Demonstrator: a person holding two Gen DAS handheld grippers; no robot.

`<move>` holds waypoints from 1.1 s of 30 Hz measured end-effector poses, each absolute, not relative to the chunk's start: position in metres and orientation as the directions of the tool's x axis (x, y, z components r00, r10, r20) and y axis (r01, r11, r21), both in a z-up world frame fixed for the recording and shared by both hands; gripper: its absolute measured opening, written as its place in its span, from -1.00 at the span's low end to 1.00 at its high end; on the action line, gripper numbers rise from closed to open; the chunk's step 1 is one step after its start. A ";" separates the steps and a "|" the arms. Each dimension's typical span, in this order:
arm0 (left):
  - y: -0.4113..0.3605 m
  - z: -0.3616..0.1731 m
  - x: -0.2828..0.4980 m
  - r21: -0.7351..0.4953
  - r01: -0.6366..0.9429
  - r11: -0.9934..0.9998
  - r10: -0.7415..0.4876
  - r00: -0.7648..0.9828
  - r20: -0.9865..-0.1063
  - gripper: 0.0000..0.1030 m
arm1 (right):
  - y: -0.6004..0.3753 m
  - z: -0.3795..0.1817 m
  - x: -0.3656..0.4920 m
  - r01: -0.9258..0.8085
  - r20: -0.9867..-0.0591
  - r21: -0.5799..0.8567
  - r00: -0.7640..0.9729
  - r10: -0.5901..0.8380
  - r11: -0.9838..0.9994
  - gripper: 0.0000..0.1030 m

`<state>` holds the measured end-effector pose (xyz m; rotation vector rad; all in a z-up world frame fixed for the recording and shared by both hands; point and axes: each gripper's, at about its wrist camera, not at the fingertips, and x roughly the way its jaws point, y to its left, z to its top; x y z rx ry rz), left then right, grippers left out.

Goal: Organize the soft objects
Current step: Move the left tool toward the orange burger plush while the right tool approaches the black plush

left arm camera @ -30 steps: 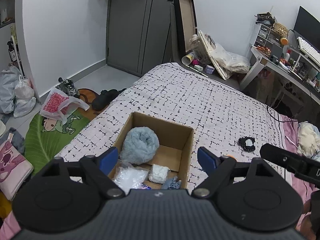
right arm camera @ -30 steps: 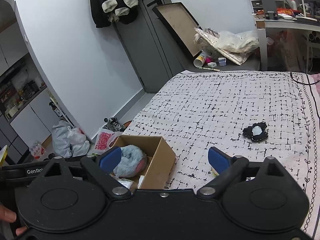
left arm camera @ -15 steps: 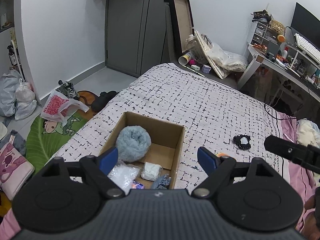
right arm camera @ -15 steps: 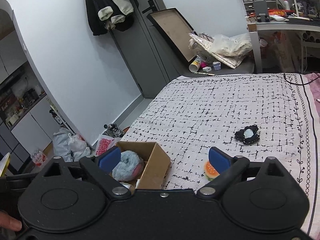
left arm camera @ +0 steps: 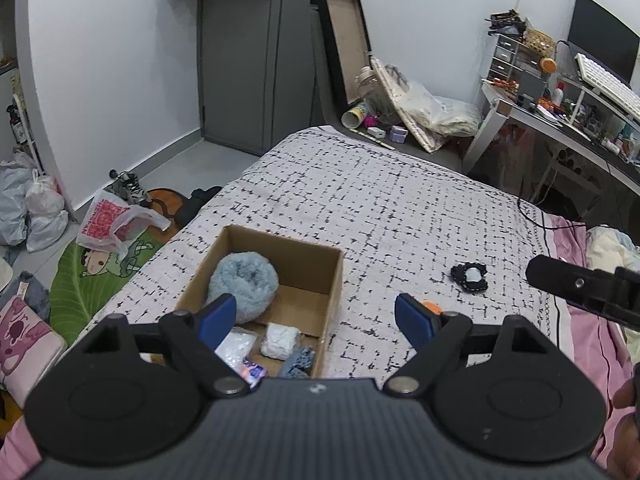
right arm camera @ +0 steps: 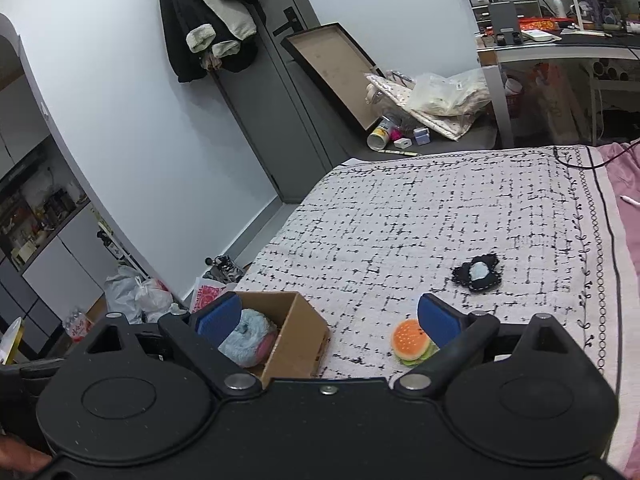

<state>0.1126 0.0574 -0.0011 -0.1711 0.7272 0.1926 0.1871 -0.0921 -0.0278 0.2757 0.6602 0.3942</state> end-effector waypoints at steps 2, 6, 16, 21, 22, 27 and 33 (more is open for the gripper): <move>0.053 -0.001 0.113 -0.087 -0.228 0.970 0.114 0.739 -0.664 0.65 | -0.096 -0.028 0.189 -0.258 -0.546 0.363 0.720 0.429 0.895 0.86; 0.046 -0.005 0.119 -0.098 -0.214 0.972 0.096 0.740 -0.666 0.65 | -0.106 -0.029 0.193 -0.236 -0.560 0.365 0.717 0.415 0.901 0.86; 0.026 -0.022 0.142 -0.148 -0.193 0.970 0.045 0.741 -0.670 0.65 | -0.142 -0.038 0.210 -0.146 -0.572 0.406 0.729 0.375 0.902 0.86; 0.012 -0.037 0.157 -0.141 -0.168 0.976 0.028 0.733 -0.679 0.65 | -0.158 -0.050 0.223 -0.079 -0.595 0.428 0.725 0.347 0.900 0.85; 0.009 -0.040 0.161 -0.137 -0.167 0.976 0.028 0.727 -0.686 0.65 | -0.161 -0.051 0.224 -0.073 -0.597 0.433 0.724 0.347 0.898 0.85; -0.004 -0.057 0.180 -0.161 -0.188 0.969 0.019 0.705 -0.709 0.64 | -0.176 -0.049 0.231 -0.081 -0.598 0.453 0.711 0.370 0.888 0.85; -0.017 -0.072 0.200 -0.182 -0.197 0.963 0.003 0.687 -0.727 0.63 | -0.195 -0.051 0.248 -0.078 -0.610 0.455 0.699 0.374 0.887 0.85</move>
